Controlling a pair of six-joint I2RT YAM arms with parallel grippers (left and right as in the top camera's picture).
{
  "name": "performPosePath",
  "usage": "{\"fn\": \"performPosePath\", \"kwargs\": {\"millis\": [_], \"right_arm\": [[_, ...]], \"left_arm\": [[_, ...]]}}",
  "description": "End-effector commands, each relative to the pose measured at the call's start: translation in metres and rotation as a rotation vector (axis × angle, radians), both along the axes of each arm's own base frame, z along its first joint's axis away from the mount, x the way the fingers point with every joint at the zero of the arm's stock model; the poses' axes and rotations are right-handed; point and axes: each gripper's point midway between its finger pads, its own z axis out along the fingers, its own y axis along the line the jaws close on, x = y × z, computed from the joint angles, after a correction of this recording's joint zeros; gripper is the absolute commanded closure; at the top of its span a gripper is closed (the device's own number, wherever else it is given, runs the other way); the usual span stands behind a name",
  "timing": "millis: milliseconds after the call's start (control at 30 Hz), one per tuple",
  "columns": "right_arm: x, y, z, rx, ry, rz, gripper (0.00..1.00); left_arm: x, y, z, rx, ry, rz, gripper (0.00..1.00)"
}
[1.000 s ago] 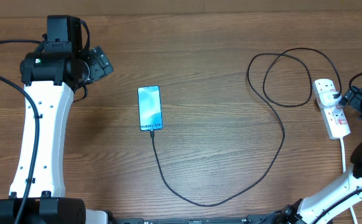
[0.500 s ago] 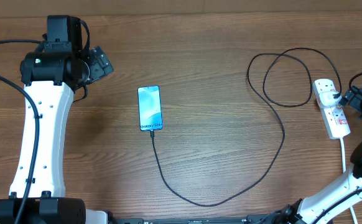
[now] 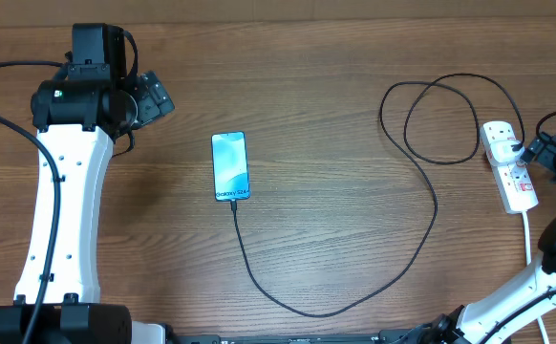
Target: Plug charger to phone and switch on socket
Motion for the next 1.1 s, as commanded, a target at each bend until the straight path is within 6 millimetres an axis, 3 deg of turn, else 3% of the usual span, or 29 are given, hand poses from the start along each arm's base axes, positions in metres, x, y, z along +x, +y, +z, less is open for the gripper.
{"fn": "performPosePath", "kwargs": {"millis": [0, 400, 500, 767, 1067], "right_arm": [[0.008, 0.0, 0.003, -0.002, -0.022, 0.008, 0.0], [0.008, 0.0, 0.003, -0.002, -0.022, 0.008, 0.0], [0.008, 0.0, 0.003, -0.002, -0.022, 0.008, 0.0], [0.008, 0.0, 0.003, -0.002, -0.022, 0.008, 0.0], [0.008, 0.0, 0.003, -0.002, -0.022, 0.008, 0.0]], "left_arm": [[-0.001, 0.003, 0.007, 0.018, -0.019, 0.002, 0.0], [0.0, 0.003, 0.006, 0.018, -0.015, 0.001, 0.0], [-0.004, 0.003, 0.015, 0.018, -0.042, 0.001, 0.01], [-0.04, 0.003, 0.087, 0.018, -0.249, 0.003, 0.01], [-0.109, 0.003, 0.168, 0.017, -0.523, 0.005, 0.0]]}}
